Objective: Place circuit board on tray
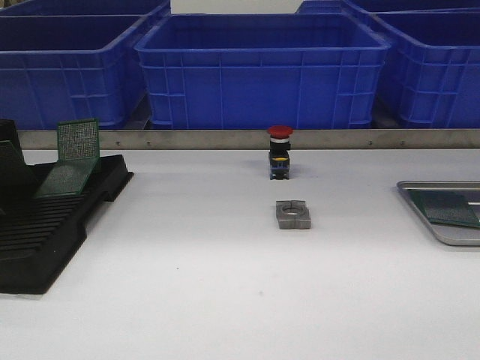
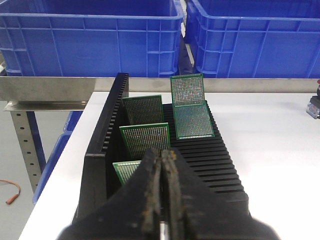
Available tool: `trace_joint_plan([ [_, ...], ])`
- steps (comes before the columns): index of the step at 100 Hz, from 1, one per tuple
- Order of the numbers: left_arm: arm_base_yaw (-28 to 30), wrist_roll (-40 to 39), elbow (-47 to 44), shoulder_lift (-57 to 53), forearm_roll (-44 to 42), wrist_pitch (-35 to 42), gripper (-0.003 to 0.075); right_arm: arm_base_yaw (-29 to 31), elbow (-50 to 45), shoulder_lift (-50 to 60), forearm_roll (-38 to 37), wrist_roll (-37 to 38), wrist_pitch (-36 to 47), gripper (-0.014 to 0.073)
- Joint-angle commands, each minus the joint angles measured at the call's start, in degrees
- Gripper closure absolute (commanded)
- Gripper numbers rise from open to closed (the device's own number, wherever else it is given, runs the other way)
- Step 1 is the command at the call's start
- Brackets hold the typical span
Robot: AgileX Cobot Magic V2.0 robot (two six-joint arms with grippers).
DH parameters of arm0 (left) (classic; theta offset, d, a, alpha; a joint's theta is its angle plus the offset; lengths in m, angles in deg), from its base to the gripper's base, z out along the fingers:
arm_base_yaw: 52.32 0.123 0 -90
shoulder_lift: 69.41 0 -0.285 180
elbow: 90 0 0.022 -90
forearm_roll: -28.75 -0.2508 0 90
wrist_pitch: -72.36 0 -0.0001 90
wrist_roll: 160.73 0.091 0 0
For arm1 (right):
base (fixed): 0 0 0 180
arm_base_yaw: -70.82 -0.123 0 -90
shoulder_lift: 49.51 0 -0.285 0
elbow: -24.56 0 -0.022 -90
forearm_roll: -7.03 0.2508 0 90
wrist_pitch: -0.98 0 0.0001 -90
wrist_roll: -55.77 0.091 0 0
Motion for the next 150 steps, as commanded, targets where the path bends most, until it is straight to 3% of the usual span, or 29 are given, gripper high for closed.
trace_joint_plan([
  [1,0.0,-0.7,-2.8,-1.7,0.5,4.3,0.0741,0.4,0.9,-0.6,0.2,-0.4,5.3,0.0655],
  [7,0.0,-0.7,-2.8,-1.7,0.5,4.3,0.0741,0.0,0.9,-0.6,-6.8,0.9,7.5,0.0655],
  [14,0.0,-0.7,-2.8,-1.7,0.5,4.3,0.0741,-1.3,0.9,-0.6,-16.8,7.9,11.3,0.0655],
  [24,0.0,-0.7,-2.8,-1.7,0.5,4.3,0.0741,-3.3,0.6,-0.6,-32.4,27.0,16.3,0.0655],
  [36,0.0,-0.7,-2.8,-1.7,0.5,4.3,0.0741,-4.3,-1.4,-0.6,-52.2,58.4,25.1,0.0655],
  [44,0.0,-0.7,-2.8,-1.7,0.5,4.3,0.0741,-4.3,-3.4,-0.6,-64.4,71.4,27.8,0.0655],
  [53,0.0,-0.7,-2.8,-1.7,0.5,4.3,0.0741,-4.3,-6.4,-0.6,-70.9,80.4,26.9,0.0655],
  [61,0.0,-0.7,-2.8,-1.7,0.5,4.3,0.0741,-4.3,-9.5,-0.1,-71.8,82.2,27.0,0.0655],
  [73,0.0,-0.7,-2.8,-1.7,0.5,4.3,0.0741,-4.3,-9.5,3.0,-74.2,82.2,19.7,0.0655],
  [150,0.0,-0.7,-2.8,-1.7,0.5,4.3,0.0741,-4.4,-9.5,2.7,-74.3,82.2,15.9,0.0655],
])
